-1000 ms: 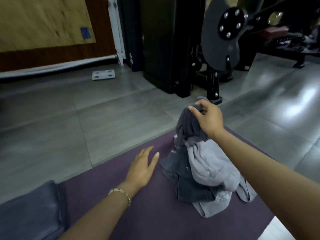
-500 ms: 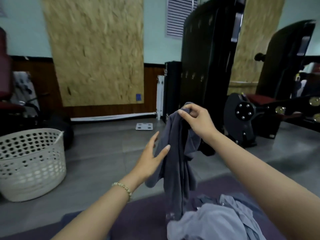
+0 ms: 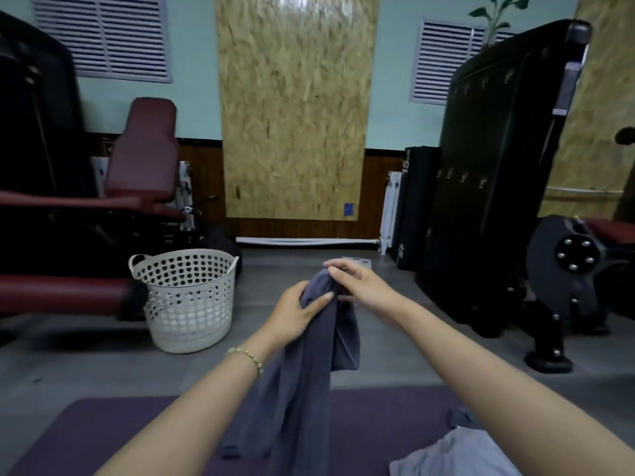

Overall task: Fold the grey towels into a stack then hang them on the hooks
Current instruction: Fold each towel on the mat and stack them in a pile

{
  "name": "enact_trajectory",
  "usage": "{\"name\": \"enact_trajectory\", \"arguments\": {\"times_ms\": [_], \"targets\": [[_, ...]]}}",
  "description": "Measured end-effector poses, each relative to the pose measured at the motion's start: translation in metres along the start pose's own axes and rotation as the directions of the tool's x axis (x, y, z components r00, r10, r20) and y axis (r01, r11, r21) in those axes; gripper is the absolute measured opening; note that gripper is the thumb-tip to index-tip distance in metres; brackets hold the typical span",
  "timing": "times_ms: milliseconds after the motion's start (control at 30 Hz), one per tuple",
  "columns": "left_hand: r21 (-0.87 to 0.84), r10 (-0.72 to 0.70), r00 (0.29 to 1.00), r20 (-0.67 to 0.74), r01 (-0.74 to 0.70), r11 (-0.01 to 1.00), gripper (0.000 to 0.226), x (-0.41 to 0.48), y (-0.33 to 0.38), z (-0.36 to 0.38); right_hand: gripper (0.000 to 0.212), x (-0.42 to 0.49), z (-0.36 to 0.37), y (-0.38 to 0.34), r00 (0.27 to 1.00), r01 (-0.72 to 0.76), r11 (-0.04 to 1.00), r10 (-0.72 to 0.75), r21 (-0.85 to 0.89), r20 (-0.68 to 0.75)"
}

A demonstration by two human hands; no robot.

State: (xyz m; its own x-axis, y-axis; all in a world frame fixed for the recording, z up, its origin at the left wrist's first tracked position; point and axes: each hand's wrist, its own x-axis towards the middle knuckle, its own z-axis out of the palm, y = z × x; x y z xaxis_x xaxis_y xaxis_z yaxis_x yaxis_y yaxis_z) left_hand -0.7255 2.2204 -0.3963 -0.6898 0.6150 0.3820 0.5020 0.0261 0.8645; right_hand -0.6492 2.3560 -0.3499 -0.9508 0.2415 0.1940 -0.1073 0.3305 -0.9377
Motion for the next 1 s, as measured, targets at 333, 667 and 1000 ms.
{"name": "enact_trajectory", "arguments": {"times_ms": [333, 667, 1000], "targets": [[-0.328, -0.085, 0.989, -0.119, 0.042, 0.944, 0.02, -0.016, 0.051, -0.056, 0.045, -0.037, 0.035, 0.011, 0.998, -0.065, 0.996, 0.066, 0.064, -0.011], [-0.486, -0.259, 0.962, -0.081, 0.189, 0.853, 0.05, -0.023, 0.086, -0.087, 0.09, -0.036, 0.033, 0.002, 0.995, -0.085, 0.977, 0.095, 0.194, -0.04], [-0.548, -0.382, 0.898, -0.217, 0.212, 0.809, 0.053, -0.017, 0.083, -0.112, 0.014, -0.044, 0.027, -0.024, 0.977, -0.053, 0.988, 0.021, 0.146, 0.21]]}}
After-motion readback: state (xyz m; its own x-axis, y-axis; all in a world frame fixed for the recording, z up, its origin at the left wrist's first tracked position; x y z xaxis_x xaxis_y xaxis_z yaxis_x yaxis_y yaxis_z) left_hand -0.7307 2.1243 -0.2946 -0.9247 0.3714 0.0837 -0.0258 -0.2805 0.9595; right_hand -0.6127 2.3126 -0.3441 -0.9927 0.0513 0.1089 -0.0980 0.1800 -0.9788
